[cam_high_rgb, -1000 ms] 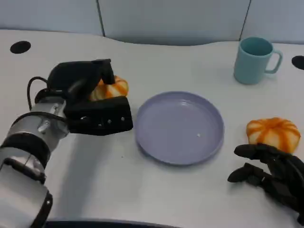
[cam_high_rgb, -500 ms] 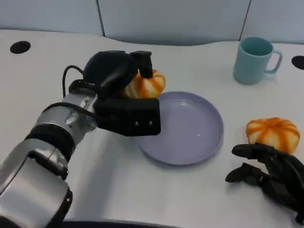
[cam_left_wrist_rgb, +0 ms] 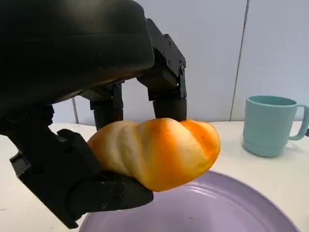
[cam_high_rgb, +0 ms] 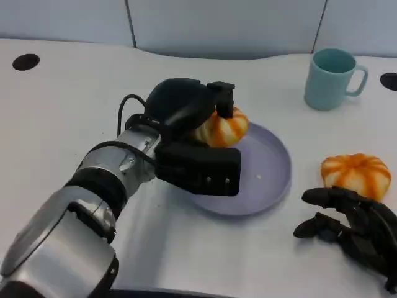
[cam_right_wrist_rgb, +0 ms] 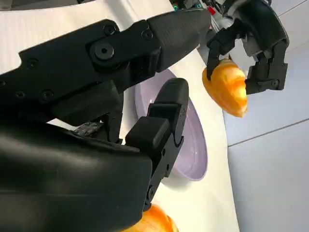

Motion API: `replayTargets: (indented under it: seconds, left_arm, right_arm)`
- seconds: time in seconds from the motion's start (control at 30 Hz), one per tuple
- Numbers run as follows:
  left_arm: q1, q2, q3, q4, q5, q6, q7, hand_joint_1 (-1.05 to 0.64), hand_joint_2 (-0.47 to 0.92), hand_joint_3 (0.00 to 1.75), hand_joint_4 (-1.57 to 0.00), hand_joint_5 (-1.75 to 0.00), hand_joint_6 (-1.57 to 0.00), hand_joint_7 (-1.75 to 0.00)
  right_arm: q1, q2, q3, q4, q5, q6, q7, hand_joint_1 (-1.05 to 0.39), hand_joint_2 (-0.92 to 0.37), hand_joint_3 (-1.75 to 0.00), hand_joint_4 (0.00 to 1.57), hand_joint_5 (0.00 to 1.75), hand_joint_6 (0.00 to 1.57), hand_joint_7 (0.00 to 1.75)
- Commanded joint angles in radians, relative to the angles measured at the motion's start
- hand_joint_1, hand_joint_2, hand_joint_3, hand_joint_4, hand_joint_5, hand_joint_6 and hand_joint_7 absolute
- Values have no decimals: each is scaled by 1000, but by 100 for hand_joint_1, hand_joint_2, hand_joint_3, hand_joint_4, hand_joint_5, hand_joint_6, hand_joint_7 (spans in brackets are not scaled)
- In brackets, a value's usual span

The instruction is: Grasp the bread from the table and place it into the plate.

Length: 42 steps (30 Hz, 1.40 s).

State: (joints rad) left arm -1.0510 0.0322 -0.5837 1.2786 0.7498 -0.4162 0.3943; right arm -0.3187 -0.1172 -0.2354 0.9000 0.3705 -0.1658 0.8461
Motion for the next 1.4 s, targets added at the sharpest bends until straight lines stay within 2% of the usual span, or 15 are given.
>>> replayTargets:
  seconds: [0.03,0.17,0.33,0.5,0.97,1.27,1.3,1.37,1.4]
  left_arm:
    - [-5,-31,-19,19,8,16,-22,-29,46,114,-96,-175,-72,-175]
    - [-6,-32,-23,22,4,17,-20,-29,47,112,-96,-175,-72,-175]
    - [3,-93,-49,39,16,49,-24,-27,45,111,-96,-175,-72,-175]
    - [1,-102,-60,42,26,44,-17,-29,48,108,-95,-175,-72,-175]
    - [5,-112,-69,44,31,58,-17,-28,45,103,-97,-175,-73,-175]
    - [2,-109,-62,46,23,57,-51,-29,48,98,-95,-175,-71,-175]
    - [1,-108,-61,47,22,59,-63,-31,58,77,-82,-150,-67,-125]
    - [-2,-107,-61,48,21,69,-85,-32,81,32,-70,-123,-80,-45]
    - [-3,-107,-61,47,21,72,-91,-32,85,24,-68,-119,-83,-31]
  right_arm:
    - [19,5,0,35,-6,13,-4,-39,-92,-5,67,106,82,51]
    - [17,5,0,39,-5,10,-3,-39,-92,-5,67,106,82,52]
    - [15,6,5,51,-10,-6,-2,-40,-92,-5,66,106,82,52]
    - [5,10,-1,73,-2,-6,6,-40,-92,-4,68,106,84,51]
    - [7,12,-1,81,0,-27,16,-40,-92,-4,70,103,86,45]
    - [20,15,8,39,-5,-5,-10,-41,-92,-3,69,105,88,44]
    - [21,16,8,35,-3,-2,-10,-41,-92,-3,68,105,87,44]
    - [22,17,7,31,0,5,-10,-41,-92,-3,69,105,87,44]
    - [22,17,7,29,0,8,-11,-40,-92,-3,69,105,87,44]
